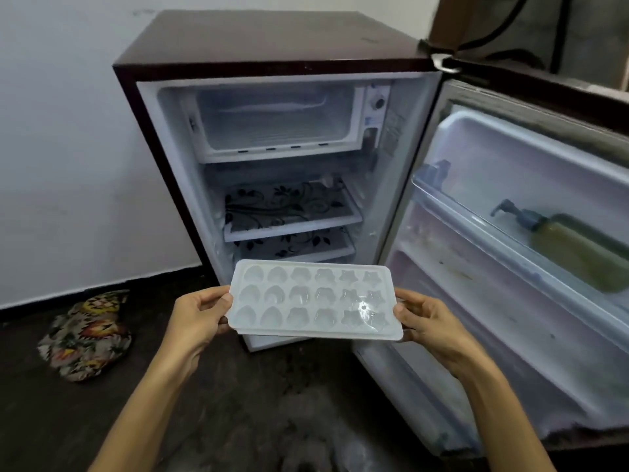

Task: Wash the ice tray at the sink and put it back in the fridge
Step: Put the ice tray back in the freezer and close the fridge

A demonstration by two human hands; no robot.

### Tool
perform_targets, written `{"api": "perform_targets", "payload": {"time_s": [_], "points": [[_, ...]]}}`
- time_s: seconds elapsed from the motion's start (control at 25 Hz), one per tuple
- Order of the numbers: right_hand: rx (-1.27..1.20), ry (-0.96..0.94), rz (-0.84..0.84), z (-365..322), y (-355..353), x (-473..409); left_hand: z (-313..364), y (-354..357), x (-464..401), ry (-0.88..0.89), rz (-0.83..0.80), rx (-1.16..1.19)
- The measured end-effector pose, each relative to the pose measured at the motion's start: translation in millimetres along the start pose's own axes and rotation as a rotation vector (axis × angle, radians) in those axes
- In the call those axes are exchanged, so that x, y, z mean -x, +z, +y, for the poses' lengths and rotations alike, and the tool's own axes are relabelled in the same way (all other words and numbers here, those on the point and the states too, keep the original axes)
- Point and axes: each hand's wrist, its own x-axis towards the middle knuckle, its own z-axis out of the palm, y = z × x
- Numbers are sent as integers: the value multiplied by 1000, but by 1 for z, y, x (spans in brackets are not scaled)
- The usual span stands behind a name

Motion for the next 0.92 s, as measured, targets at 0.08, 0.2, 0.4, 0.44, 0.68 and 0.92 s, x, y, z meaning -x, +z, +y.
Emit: {"api": "perform_targets", "payload": {"time_s": [0.08,0.2,0.4,0.44,0.68,0.92], "points": [[14,-20,-27,-12,-2,-30,6,7,-18,2,49,17],[6,-56,-51,-25,-4,-76,13,20,-48,18,120,37],[-19,-140,-52,-58,0,-152,44,37,-101,84,185,77],[-17,-161,-49,-65,1,-166,51,39,-112,100,194,85],[-17,-251,-32,-111,8,-241,92,45,-188,182,265,82],[-17,-290,25,-157,24,-300,133,44,-266,236,290,18]]}}
